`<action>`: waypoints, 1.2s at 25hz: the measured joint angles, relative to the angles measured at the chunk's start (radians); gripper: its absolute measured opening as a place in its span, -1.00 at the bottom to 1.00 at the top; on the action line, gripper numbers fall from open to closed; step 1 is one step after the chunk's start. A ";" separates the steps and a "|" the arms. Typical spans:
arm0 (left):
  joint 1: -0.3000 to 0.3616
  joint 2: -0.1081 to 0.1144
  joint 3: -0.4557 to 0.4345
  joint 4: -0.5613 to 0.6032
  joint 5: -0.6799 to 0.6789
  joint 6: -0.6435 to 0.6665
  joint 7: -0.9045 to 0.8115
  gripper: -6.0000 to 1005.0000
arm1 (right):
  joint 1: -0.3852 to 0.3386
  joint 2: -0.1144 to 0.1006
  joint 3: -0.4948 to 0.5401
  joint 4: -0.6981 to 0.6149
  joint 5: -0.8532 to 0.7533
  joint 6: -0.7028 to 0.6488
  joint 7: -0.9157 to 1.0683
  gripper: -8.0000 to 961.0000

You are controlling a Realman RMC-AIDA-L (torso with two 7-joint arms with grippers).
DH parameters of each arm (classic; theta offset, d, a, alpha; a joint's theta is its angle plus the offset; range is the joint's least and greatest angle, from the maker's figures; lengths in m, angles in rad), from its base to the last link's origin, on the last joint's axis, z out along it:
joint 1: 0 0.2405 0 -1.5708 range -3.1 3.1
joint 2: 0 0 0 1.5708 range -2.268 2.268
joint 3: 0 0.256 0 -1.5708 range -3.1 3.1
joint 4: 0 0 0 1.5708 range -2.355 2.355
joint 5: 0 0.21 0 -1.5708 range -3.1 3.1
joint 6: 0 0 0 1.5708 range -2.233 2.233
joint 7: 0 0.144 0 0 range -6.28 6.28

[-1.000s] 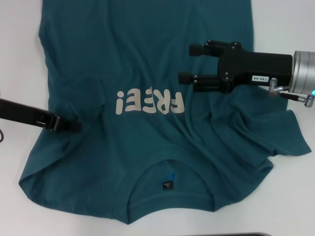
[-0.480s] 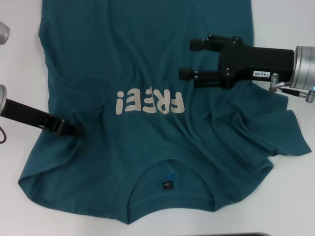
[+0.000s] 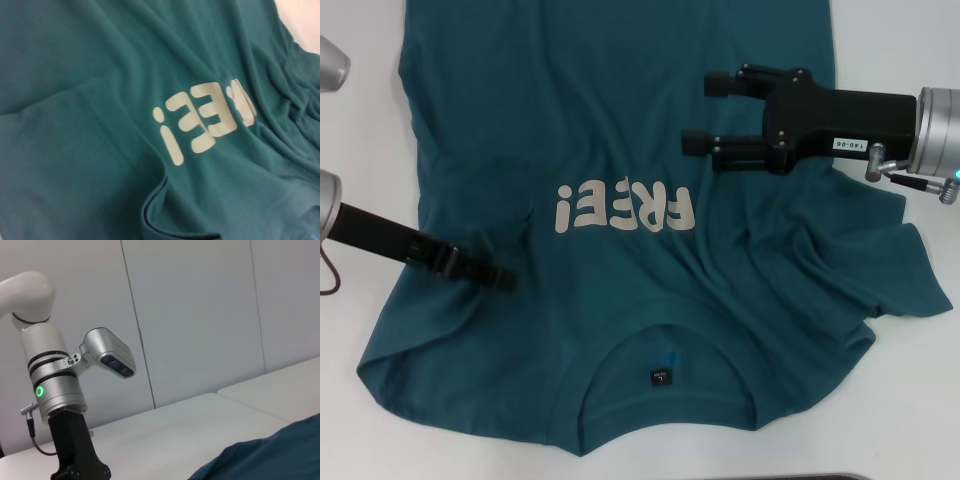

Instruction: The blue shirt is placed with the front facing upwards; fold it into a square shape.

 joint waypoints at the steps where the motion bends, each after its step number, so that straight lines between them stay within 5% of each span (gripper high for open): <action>1: -0.001 -0.002 0.000 -0.001 -0.003 0.002 0.003 -0.04 | 0.000 0.000 0.000 0.000 0.000 0.000 0.000 0.86; 12: -0.021 -0.043 -0.008 -0.012 -0.008 0.008 0.072 0.26 | 0.001 0.004 0.000 0.002 0.000 0.005 -0.002 0.86; 24: -0.014 -0.029 -0.027 -0.037 -0.083 0.010 0.095 0.25 | -0.006 0.006 0.012 0.002 0.002 0.008 -0.007 0.86; 30: -0.012 -0.039 -0.137 -0.024 -0.146 -0.054 0.188 0.25 | -0.016 0.004 0.032 0.003 0.002 0.016 -0.007 0.86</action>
